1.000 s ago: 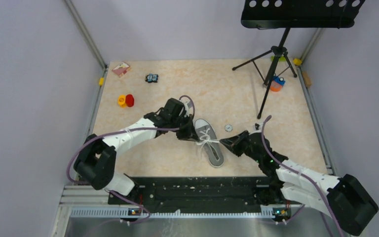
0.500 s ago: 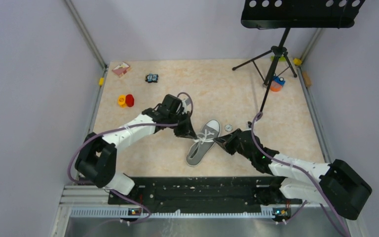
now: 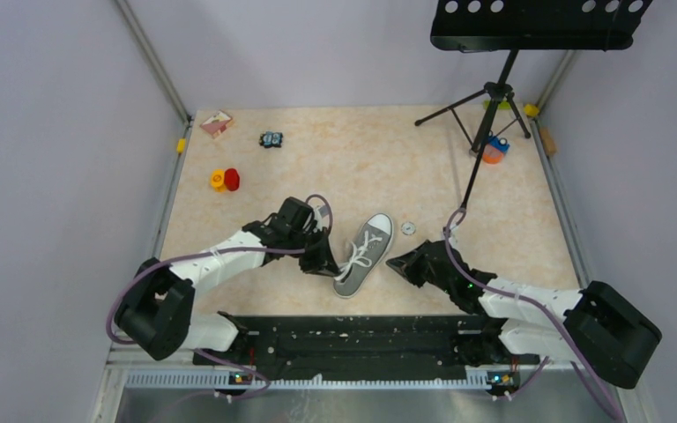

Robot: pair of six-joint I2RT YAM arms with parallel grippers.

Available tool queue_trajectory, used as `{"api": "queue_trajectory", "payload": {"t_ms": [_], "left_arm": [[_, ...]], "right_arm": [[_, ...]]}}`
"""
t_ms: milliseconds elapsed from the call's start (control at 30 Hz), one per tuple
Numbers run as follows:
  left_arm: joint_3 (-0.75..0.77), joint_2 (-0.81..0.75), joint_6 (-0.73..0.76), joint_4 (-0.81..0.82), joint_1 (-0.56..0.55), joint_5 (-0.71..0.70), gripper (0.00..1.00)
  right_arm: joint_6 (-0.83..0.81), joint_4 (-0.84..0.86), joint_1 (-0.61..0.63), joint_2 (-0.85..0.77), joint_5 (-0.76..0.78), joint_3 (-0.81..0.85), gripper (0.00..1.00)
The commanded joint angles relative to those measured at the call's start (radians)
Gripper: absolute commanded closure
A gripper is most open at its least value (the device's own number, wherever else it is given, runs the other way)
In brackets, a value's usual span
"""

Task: Tie the shoes
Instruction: Tie the shoelace on the shoe.

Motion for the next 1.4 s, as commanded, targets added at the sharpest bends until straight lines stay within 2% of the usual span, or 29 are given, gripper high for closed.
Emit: {"api": "queue_trajectory", "payload": {"t_ms": [0, 133, 267, 300, 367, 400, 467, 633, 967, 1367], "left_arm": [[-0.003, -0.054, -0.035, 0.006, -0.023, -0.004, 1.0], [0.015, -0.057, -0.029, -0.037, -0.04, -0.033, 1.0], [0.076, -0.05, -0.009, -0.053, -0.042, -0.052, 1.0], [0.101, -0.043, -0.003, -0.056, -0.04, -0.053, 1.0], [0.152, -0.022, 0.009, -0.07, -0.04, -0.063, 1.0], [0.172, 0.0, 0.02, -0.077, -0.038, -0.067, 1.0], [0.206, 0.029, 0.032, -0.082, -0.036, -0.065, 1.0], [0.215, 0.068, 0.017, -0.048, -0.035, -0.037, 1.0], [0.218, 0.077, -0.002, -0.014, -0.026, -0.026, 1.0], [0.192, 0.072, -0.005, 0.001, -0.027, -0.023, 1.0]], "right_arm": [[-0.017, 0.004, -0.004, 0.003, 0.04, 0.031, 1.0], [0.007, 0.073, -0.023, -0.001, 0.022, -0.016, 1.0], [-0.145, 0.112, -0.025, 0.007, -0.048, 0.04, 1.0], [-0.155, 0.099, -0.022, 0.013, -0.057, 0.06, 0.95], [-0.142, 0.145, -0.02, 0.024, -0.072, 0.052, 0.76], [-0.135, 0.178, -0.02, 0.034, -0.08, 0.049, 0.69], [-0.144, 0.172, -0.017, 0.063, -0.101, 0.068, 0.62], [-0.186, 0.156, 0.0, 0.128, -0.144, 0.128, 0.62], [-0.073, 0.213, 0.034, 0.219, -0.216, 0.13, 0.6], [-0.167, 0.137, 0.032, 0.262, -0.191, 0.224, 0.61]]}}
